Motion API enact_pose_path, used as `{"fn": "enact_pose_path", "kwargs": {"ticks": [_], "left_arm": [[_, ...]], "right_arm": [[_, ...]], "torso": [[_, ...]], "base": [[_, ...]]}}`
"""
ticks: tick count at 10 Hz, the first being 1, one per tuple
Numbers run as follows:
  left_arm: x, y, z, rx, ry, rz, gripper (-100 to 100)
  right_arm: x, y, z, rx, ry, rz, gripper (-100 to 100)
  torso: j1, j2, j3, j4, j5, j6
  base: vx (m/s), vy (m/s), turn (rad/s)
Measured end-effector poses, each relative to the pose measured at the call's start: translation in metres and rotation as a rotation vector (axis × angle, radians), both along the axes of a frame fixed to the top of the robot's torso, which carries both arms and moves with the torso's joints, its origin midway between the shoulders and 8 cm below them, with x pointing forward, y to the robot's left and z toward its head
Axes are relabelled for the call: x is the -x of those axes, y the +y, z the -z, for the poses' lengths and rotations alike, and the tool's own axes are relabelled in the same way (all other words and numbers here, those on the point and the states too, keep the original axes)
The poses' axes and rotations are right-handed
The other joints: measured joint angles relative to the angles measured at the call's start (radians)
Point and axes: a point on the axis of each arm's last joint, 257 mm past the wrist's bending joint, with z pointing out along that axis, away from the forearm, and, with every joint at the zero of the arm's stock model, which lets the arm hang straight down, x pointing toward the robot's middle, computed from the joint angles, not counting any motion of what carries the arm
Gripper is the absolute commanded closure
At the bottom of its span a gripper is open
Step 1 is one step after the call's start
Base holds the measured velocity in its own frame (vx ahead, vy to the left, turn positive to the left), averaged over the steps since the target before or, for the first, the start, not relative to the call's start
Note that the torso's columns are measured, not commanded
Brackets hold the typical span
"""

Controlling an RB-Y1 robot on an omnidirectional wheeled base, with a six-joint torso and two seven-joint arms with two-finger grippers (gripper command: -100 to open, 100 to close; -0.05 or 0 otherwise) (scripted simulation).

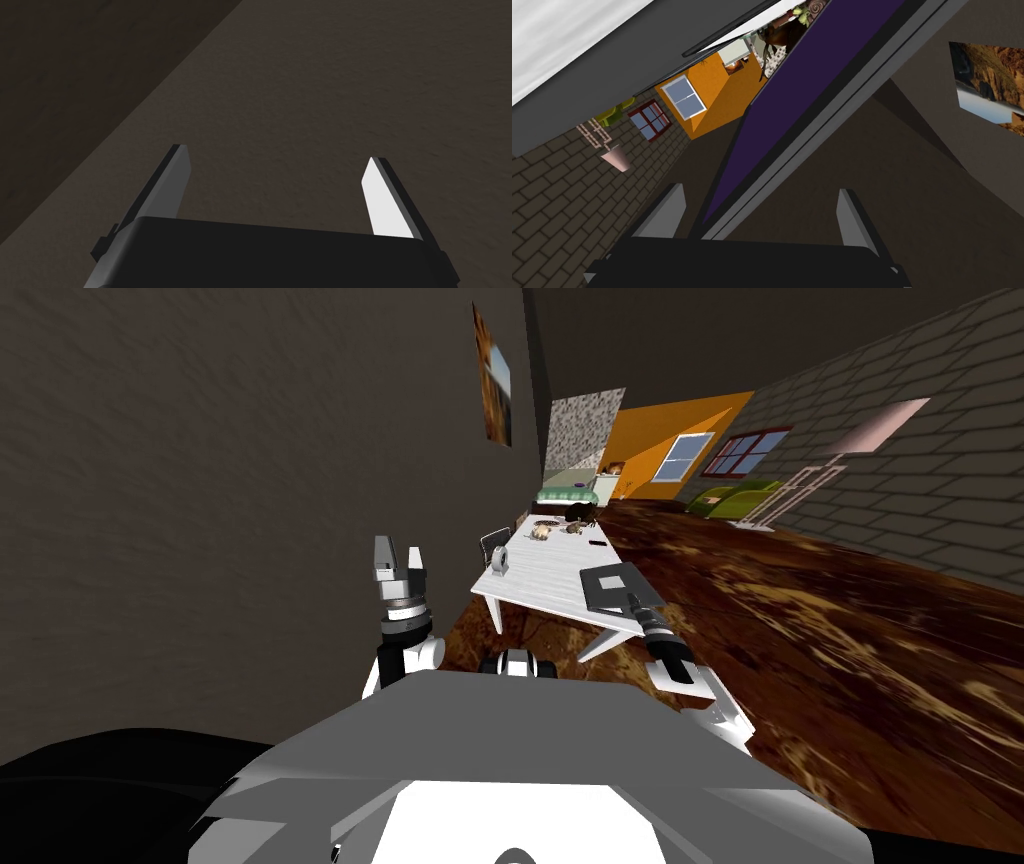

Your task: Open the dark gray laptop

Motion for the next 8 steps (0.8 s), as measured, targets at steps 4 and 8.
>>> {"fn": "enact_pose_path", "kwargs": {"ticks": [4, 8], "left_arm": [[0.000, 0.000, 0.000, 0.000, 0.000, 0.000, 0], [0.000, 0.000, 0.000, 0.000, 0.000, 0.000, 0]], "right_arm": [[0.000, -0.017, -0.020, -0.001, 0.006, 0.024, -100], [-0.001, -0.025, -0.031, -0.004, 0.009, 0.036, 0]], "torso": [[-0.003, 0.000, 0.000, 0.001, 0.001, 0.000], [-0.003, -0.001, -0.001, 0.001, 0.000, 0.001]], "base": [[-0.028, 0.028, 0.044], [-0.008, 0.007, 0.013]]}}
